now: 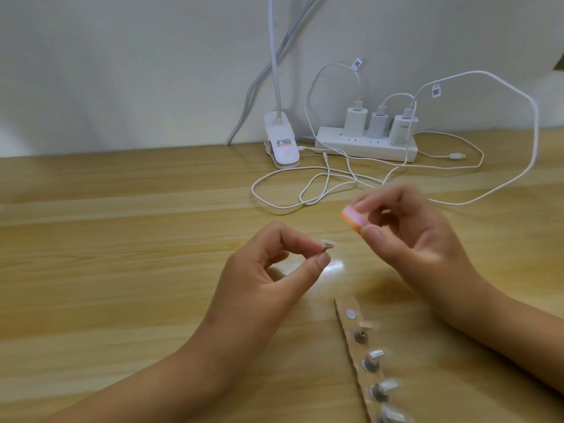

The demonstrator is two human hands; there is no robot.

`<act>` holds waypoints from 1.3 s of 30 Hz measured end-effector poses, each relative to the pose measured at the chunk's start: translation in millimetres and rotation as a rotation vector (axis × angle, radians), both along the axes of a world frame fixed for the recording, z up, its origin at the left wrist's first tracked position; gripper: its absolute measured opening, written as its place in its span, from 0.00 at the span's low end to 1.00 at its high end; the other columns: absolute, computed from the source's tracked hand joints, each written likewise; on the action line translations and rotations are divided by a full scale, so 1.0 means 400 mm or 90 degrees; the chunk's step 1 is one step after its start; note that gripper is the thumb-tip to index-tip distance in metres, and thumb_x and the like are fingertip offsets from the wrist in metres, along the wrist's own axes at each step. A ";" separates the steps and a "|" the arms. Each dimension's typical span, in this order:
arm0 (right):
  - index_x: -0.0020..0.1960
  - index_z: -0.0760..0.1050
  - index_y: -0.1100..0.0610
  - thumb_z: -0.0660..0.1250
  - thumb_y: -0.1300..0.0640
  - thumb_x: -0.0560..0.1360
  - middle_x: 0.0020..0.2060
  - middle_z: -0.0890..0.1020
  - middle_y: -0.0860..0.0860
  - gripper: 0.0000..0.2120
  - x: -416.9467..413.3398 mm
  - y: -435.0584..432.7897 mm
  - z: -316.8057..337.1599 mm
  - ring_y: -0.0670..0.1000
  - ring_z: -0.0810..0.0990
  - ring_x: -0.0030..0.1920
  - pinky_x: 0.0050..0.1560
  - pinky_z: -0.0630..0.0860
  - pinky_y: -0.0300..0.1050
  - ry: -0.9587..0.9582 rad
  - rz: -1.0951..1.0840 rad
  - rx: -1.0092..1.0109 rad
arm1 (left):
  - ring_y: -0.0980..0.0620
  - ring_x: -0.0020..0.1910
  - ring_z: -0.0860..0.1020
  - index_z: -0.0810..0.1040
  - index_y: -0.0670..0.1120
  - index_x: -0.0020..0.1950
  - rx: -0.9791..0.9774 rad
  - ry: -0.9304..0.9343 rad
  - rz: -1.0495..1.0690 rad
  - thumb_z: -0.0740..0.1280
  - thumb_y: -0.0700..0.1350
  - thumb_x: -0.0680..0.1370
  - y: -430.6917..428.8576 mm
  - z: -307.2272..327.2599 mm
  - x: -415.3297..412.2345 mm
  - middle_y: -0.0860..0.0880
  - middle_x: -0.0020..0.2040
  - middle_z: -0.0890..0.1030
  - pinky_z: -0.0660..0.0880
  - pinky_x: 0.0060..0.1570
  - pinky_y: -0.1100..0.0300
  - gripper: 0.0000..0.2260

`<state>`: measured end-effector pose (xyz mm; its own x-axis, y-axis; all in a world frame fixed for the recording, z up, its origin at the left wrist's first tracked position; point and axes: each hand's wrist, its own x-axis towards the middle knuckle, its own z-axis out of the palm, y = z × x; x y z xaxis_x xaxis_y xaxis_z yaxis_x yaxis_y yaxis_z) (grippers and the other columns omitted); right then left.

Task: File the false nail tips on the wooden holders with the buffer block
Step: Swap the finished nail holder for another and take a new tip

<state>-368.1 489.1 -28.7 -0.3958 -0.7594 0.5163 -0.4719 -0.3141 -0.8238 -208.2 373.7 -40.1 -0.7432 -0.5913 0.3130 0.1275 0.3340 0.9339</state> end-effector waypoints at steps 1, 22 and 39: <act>0.51 0.74 0.49 0.70 0.51 0.71 0.49 0.81 0.48 0.10 -0.004 0.001 0.006 0.52 0.75 0.47 0.50 0.71 0.47 0.053 -0.013 -0.041 | 0.56 0.51 0.81 0.80 0.58 0.43 -0.003 0.000 -0.004 0.71 0.56 0.69 -0.001 0.000 -0.001 0.58 0.44 0.84 0.74 0.58 0.51 0.05; 0.55 0.74 0.49 0.69 0.51 0.74 0.52 0.79 0.43 0.11 -0.024 0.003 -0.007 0.58 0.76 0.54 0.55 0.71 0.50 0.126 -0.005 -0.019 | 0.61 0.45 0.80 0.82 0.60 0.47 0.053 -0.056 -0.050 0.72 0.52 0.70 -0.011 -0.003 -0.009 0.59 0.43 0.84 0.70 0.51 0.59 0.07; 0.47 0.80 0.48 0.70 0.41 0.71 0.48 0.83 0.52 0.12 0.019 0.007 0.024 0.59 0.79 0.51 0.56 0.76 0.53 -0.005 0.080 0.073 | 0.52 0.46 0.80 0.78 0.57 0.41 0.009 -0.066 -0.042 0.71 0.51 0.71 -0.001 0.000 -0.005 0.55 0.42 0.84 0.76 0.47 0.48 0.02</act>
